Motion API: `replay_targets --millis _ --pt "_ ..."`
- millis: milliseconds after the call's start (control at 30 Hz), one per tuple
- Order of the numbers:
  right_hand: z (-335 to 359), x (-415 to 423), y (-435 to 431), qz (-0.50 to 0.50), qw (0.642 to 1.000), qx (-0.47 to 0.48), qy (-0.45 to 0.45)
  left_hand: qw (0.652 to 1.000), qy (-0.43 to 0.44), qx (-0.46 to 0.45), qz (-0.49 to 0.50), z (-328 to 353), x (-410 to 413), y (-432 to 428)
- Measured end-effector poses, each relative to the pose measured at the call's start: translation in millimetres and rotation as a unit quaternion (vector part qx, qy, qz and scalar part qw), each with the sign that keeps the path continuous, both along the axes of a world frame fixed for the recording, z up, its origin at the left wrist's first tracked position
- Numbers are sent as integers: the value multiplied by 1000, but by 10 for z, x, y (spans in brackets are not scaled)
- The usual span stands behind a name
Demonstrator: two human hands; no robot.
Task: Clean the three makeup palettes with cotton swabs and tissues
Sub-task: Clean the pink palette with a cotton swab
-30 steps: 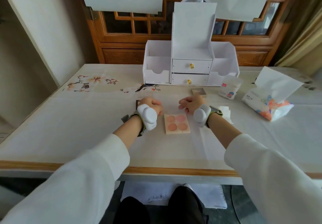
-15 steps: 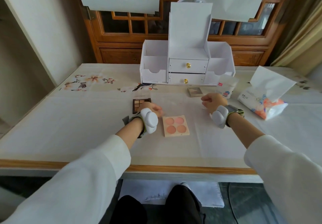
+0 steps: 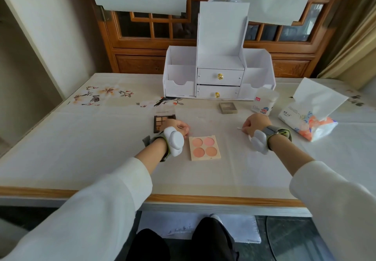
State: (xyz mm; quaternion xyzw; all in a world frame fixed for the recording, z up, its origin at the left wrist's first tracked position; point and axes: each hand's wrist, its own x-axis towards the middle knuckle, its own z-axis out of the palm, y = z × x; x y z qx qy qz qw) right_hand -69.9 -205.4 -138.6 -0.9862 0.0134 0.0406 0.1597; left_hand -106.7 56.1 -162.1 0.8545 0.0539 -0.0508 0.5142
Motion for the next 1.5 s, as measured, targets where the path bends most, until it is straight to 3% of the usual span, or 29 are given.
replay_targets --millis 167,300,400,467,633,767,967,1267,1500 --pt "47 7 89 30 999 -25 8 999 -14 -37 -21 20 -24 -14" --pt "56 -27 233 -9 984 136 -115 998 -17 -63 -22 -26 1 19" --pt "78 -26 368 -57 938 285 -188 998 -16 -62 -19 -31 10 18" --pt "105 -6 427 -75 916 335 -208 998 -18 -63 -18 -21 1 5" --pt "193 -30 392 -64 916 318 -236 998 -16 -57 -10 0 -12 -9" --pt "201 -12 303 -30 929 311 -199 1000 -8 -27 -7 -1 6 -16" --pt "51 -26 376 -5 920 372 -122 1000 -21 17 -5 23 18 -90" --pt "274 9 313 -41 866 439 -235 999 -24 -24 26 105 -2 -106" --pt "230 -55 434 14 928 358 -107 994 -14 -81 71 69 -19 -44"
